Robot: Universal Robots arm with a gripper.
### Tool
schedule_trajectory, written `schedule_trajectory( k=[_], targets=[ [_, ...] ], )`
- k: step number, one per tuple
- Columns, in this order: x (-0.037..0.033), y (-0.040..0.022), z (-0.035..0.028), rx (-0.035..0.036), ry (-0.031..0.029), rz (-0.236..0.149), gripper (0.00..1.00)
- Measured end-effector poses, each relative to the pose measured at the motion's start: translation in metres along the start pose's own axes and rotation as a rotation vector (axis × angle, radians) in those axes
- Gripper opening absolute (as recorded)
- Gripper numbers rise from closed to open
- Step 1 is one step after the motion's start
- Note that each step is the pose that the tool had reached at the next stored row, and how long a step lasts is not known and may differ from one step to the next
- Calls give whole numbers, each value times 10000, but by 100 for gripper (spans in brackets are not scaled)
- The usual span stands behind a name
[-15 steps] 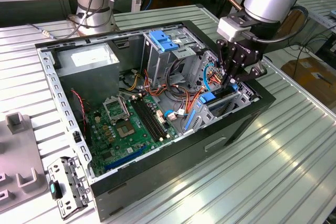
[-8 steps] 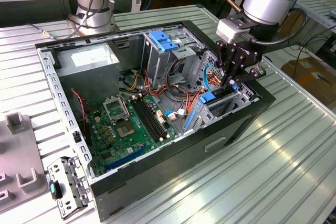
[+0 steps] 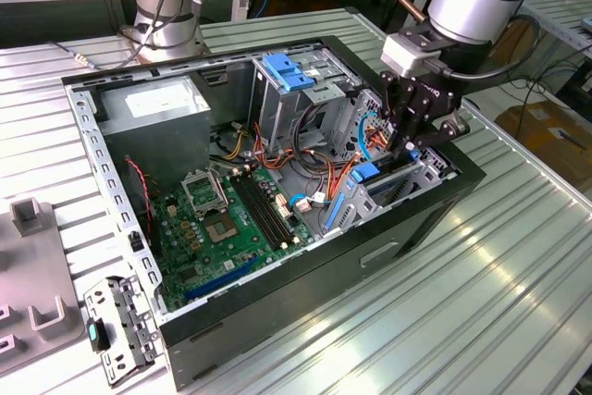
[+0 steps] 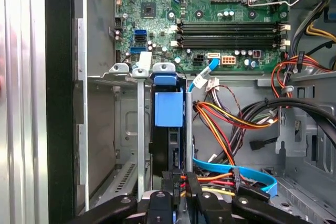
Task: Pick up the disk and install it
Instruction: 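Insert the first disk wire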
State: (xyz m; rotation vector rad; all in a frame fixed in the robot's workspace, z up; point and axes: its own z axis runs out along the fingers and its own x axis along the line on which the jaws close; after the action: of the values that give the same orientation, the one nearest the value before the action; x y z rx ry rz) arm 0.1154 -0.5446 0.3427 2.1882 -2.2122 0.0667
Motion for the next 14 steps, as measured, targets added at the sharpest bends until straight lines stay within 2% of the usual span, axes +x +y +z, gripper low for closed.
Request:
schedule_trajectory(
  k=[1, 3, 5, 7, 8, 14],
  targets=[
    [1, 0, -25, 0, 1, 0, 25],
    [3, -1, -64, 0, 0, 0, 25],
    [3, -1, -66, 0, -2, 0, 25],
    [3, -1, -69, 0, 2, 0, 23],
    [3, -1, -70, 0, 1, 0, 11],
    [4, -1, -76, 0, 1, 0, 11]
  ],
)
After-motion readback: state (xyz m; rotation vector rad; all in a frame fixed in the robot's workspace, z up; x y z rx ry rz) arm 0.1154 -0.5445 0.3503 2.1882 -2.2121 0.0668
